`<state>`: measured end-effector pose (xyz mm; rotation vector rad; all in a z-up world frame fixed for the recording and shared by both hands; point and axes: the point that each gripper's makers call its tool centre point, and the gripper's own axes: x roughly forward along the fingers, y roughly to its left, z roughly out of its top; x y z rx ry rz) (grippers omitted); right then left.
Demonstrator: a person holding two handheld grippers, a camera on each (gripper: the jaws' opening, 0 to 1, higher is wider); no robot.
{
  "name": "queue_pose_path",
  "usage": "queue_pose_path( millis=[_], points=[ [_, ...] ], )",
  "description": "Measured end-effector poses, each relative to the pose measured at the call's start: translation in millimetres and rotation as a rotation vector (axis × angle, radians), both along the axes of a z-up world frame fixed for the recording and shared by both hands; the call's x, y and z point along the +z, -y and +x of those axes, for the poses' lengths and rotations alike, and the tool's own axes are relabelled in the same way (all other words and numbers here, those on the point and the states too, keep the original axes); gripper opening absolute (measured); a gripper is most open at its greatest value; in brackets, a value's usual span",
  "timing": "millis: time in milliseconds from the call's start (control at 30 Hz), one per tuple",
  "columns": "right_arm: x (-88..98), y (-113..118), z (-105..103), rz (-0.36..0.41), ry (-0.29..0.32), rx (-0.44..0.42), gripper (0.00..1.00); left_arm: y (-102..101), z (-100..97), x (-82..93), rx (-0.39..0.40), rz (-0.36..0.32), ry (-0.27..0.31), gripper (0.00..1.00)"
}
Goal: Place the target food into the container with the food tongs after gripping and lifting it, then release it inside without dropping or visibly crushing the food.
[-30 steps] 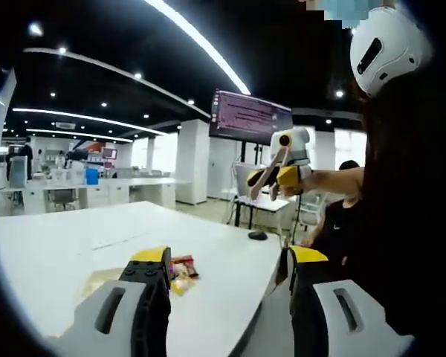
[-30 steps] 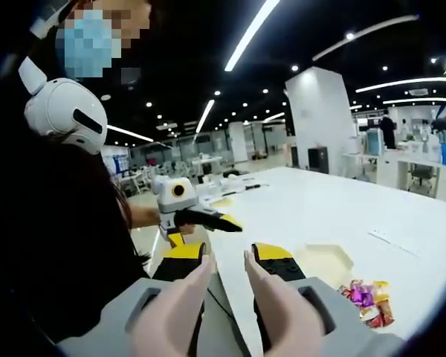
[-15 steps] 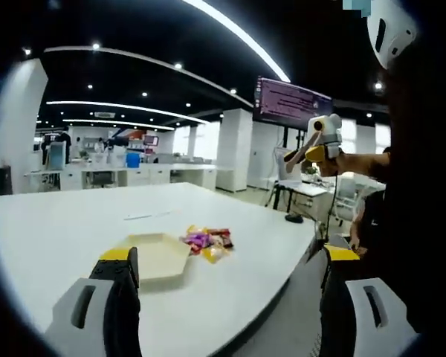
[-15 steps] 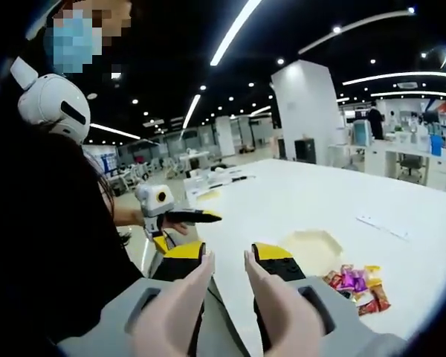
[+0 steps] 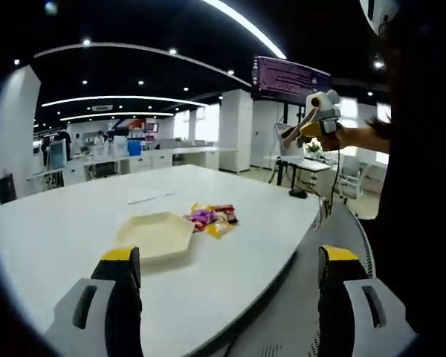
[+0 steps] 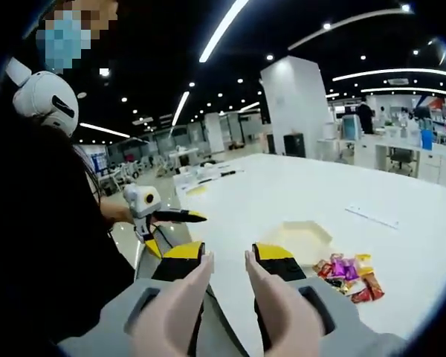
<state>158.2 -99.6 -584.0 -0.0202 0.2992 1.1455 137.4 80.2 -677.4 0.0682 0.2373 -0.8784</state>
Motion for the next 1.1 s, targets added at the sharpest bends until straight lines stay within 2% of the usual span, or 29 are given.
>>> queue_pose_path(
  millis=[233, 367, 600, 733, 1100],
  points=[
    [-34.1, 6, 18, -0.035, -0.027, -0.032, 0.25, -8, 0.7, -2.1, 0.021, 0.016, 0.010, 0.97],
    [-51.3, 12, 32, -0.039, -0.045, -0.068, 0.25, -15, -0.5, -10.9, 0.039, 0.033, 0.003, 0.98],
    [-71.7, 13, 44, -0.057, -0.066, -0.090, 0.25, -22, -1.3, -23.8, 0.059, 0.056, -0.028, 0.99],
    [-79.5, 13, 48, -0.067, -0.082, -0.092, 0.24, -21, -0.9, -23.4, 0.065, 0.043, -0.032, 0.99],
    [-100.7, 22, 75, -0.140, -0.108, -0.098, 0.24, -24, -0.3, -27.8, 0.108, 0.026, -0.049, 0.99]
  ],
)
